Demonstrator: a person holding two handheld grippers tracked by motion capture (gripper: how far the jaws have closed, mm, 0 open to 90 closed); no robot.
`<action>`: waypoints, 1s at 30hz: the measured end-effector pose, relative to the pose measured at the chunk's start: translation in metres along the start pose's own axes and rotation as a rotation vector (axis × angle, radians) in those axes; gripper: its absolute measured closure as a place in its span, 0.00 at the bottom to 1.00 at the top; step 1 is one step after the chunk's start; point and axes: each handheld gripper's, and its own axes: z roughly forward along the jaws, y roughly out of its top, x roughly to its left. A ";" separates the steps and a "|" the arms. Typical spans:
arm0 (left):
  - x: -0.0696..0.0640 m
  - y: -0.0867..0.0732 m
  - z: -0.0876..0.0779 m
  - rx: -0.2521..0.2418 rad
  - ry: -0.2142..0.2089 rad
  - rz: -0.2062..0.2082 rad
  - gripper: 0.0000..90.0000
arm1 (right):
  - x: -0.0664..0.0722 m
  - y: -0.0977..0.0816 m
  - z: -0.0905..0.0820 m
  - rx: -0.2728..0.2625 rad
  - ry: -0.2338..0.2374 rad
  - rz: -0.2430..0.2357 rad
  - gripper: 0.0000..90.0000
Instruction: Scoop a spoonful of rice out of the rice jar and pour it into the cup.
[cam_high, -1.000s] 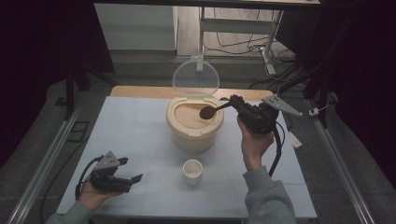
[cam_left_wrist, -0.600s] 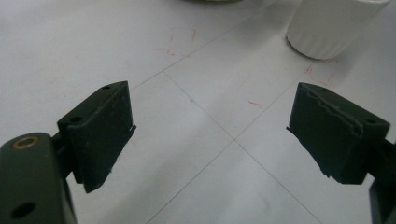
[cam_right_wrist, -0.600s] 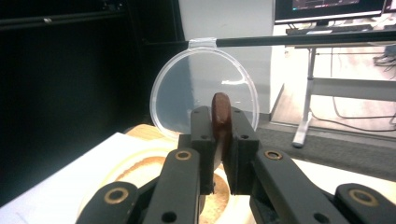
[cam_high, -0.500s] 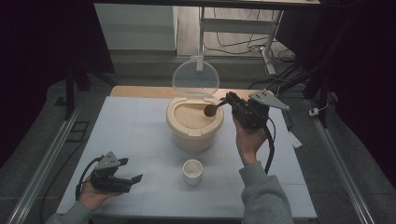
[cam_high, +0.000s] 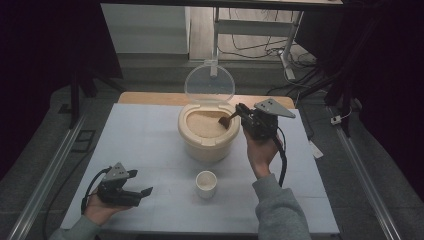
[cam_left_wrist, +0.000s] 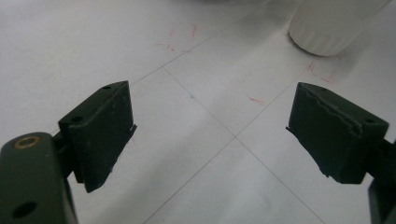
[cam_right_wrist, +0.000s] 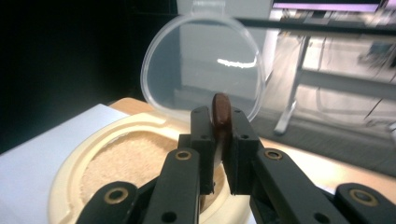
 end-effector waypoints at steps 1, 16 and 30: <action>0.000 0.000 0.000 0.000 0.000 0.000 0.16 | -0.002 -0.003 0.001 0.003 0.009 0.027 0.93; -0.002 0.001 0.002 0.006 -0.005 0.006 0.16 | -0.025 -0.023 0.008 0.026 0.085 0.383 0.92; -0.002 0.001 0.003 0.011 -0.004 0.011 0.17 | -0.051 -0.039 0.009 0.021 0.113 0.693 0.92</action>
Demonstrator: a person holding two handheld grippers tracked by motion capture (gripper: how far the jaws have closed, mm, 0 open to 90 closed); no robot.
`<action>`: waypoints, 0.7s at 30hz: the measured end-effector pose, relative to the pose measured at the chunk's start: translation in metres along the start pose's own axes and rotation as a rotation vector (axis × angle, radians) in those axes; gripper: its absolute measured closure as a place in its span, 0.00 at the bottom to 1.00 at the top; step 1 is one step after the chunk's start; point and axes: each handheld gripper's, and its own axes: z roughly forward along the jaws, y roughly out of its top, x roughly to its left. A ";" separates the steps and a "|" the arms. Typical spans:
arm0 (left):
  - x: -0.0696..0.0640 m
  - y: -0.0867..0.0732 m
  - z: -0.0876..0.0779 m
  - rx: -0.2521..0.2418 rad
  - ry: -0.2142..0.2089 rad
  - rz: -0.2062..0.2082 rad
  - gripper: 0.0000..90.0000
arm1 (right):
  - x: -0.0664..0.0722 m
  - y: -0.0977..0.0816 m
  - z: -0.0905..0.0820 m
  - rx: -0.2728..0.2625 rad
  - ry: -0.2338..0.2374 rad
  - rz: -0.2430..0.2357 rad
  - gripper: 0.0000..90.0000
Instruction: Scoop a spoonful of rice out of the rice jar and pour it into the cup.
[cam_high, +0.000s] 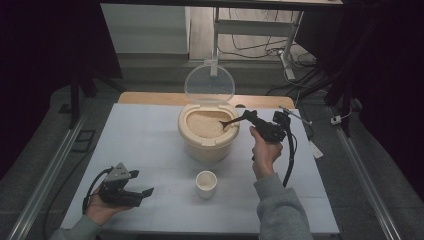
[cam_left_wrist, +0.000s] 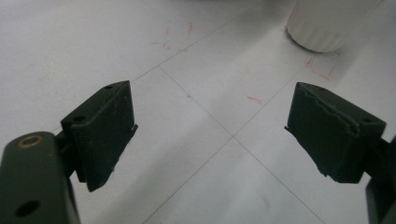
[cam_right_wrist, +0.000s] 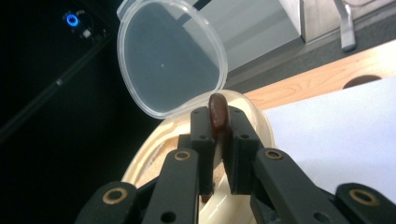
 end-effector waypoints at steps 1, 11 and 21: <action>0.000 0.000 0.000 0.000 -0.001 0.002 0.17 | -0.001 0.001 0.000 -0.008 0.002 0.012 0.93; -0.001 0.000 0.000 0.000 0.002 0.007 0.17 | -0.009 0.004 -0.006 -0.007 0.032 0.136 0.93; -0.002 0.001 0.000 0.004 0.007 0.015 0.17 | -0.016 0.007 -0.007 -0.003 0.059 0.230 0.93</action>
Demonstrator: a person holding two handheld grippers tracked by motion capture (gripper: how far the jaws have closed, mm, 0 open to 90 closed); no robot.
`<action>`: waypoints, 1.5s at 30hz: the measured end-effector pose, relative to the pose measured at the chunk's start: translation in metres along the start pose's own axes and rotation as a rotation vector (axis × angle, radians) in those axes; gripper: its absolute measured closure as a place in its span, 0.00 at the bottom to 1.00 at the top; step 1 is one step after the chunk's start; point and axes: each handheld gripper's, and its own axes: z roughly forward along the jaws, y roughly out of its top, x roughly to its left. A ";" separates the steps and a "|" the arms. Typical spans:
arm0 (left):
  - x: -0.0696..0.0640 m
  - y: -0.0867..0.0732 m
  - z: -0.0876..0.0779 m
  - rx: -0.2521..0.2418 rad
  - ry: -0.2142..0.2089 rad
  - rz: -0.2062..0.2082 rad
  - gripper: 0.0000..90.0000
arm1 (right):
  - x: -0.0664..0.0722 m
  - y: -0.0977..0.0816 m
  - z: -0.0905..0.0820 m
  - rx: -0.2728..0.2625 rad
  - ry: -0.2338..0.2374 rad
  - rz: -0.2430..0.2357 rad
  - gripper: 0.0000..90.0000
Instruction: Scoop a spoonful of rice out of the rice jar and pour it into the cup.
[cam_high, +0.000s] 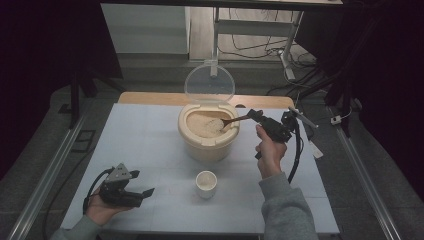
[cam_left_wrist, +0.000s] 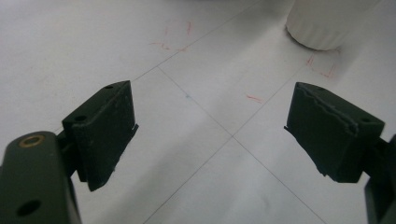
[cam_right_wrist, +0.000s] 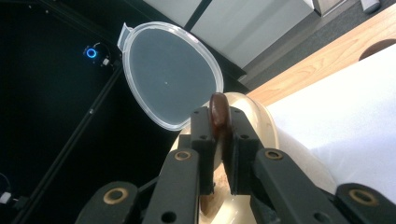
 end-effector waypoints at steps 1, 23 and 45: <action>0.000 0.000 0.000 0.000 0.000 -0.001 0.17 | -0.001 0.000 0.000 -0.001 0.003 0.008 0.93; 0.000 0.000 0.001 0.001 0.001 -0.002 0.17 | -0.005 0.006 -0.007 -0.006 0.045 0.085 0.93; -0.001 0.000 0.002 0.010 -0.001 0.000 0.17 | 0.002 0.009 -0.018 0.011 0.090 0.075 0.93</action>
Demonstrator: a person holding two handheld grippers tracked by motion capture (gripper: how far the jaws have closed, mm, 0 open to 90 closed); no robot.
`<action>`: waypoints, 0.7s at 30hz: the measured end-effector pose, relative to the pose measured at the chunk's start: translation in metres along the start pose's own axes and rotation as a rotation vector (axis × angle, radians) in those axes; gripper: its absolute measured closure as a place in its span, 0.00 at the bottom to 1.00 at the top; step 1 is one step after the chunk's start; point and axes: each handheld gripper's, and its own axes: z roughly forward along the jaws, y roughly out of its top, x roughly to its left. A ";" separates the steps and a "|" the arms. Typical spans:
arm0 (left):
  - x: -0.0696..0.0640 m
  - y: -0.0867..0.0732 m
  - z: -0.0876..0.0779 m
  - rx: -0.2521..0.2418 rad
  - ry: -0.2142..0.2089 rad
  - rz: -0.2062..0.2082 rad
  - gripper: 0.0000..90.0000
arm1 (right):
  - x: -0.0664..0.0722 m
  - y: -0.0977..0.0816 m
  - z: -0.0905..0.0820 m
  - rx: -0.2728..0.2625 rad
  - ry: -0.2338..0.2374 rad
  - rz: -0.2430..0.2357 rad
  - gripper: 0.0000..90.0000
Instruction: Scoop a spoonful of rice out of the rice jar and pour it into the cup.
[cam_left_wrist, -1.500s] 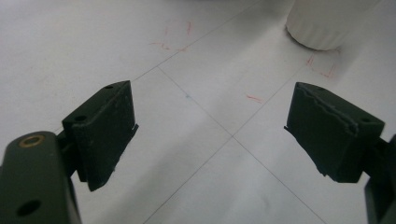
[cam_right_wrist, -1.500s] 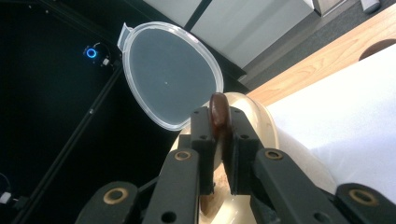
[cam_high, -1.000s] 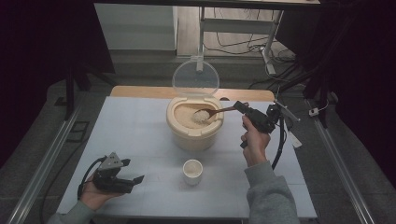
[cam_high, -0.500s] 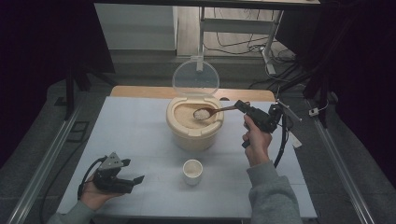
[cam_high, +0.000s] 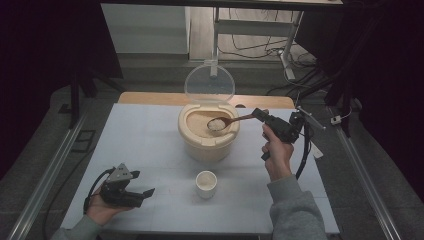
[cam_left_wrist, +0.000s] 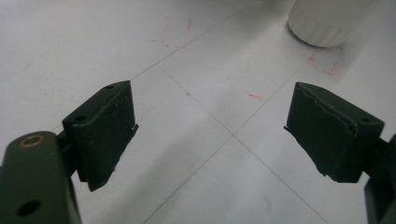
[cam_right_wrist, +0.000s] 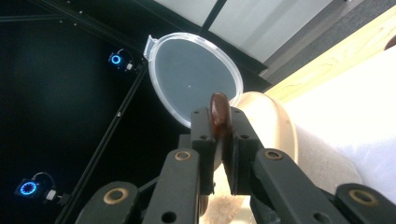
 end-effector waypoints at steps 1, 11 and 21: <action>0.000 0.000 0.000 0.000 0.000 0.000 0.17 | 0.001 0.000 -0.001 0.003 0.007 -0.001 0.93; 0.001 0.000 0.000 0.003 0.001 -0.001 0.17 | 0.011 -0.006 -0.017 0.085 0.062 -0.012 0.93; 0.002 -0.001 0.000 0.006 0.003 -0.003 0.17 | -0.002 -0.032 -0.036 0.200 0.080 -0.011 0.93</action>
